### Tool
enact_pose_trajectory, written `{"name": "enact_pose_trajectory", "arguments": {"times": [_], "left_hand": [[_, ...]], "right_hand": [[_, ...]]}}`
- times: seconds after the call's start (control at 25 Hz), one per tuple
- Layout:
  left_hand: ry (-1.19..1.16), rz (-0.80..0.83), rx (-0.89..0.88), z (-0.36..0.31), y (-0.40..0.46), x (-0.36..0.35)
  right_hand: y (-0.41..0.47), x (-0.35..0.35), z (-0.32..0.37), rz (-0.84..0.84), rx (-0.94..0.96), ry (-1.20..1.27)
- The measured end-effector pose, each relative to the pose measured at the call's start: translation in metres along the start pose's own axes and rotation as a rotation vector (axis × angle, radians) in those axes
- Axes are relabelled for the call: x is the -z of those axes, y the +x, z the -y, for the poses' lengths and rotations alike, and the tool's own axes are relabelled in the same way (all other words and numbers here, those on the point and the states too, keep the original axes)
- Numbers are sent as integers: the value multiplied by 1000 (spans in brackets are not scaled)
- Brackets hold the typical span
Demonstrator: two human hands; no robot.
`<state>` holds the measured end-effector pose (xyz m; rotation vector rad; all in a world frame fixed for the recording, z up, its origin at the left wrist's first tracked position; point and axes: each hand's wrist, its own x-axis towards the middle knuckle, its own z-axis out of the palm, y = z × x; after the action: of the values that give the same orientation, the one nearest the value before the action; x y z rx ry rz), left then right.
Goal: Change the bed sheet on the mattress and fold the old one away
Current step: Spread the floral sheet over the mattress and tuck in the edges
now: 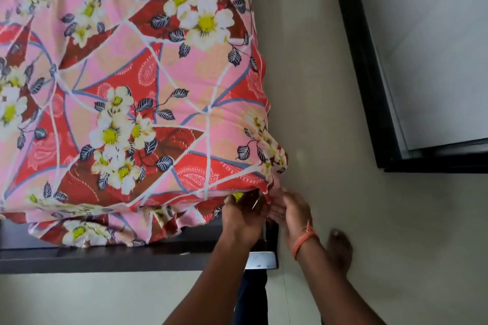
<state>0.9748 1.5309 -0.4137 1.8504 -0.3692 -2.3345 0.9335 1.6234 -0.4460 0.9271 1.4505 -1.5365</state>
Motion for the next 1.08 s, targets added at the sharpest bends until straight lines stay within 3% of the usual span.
{"name": "enact_pose_trajectory", "arguments": {"times": [0.12,0.32,0.52,0.64,0.8,0.92,1.0,1.08], "left_hand": [[-150,54,32,-13,16,1],[-378,137,28,-33,37,-2],[-236,-10,75,-39,38,12],[9,-78,156,-41,34,18],[-288,135,87,-36,44,4],[-282,197,65,-33,61,5],[-268,166,126,-32,68,7],[-247,70,144,-30,58,-1]], "right_hand": [[-3,-20,-14,104,-103,266],[2,-55,-9,121,-130,430],[24,-67,6,390,-51,716],[43,-73,43,441,-61,556],[39,-73,42,272,-123,480],[27,-78,18,-47,-38,471],[15,-75,14,-336,55,166],[8,-71,10,-410,123,-64]]}}
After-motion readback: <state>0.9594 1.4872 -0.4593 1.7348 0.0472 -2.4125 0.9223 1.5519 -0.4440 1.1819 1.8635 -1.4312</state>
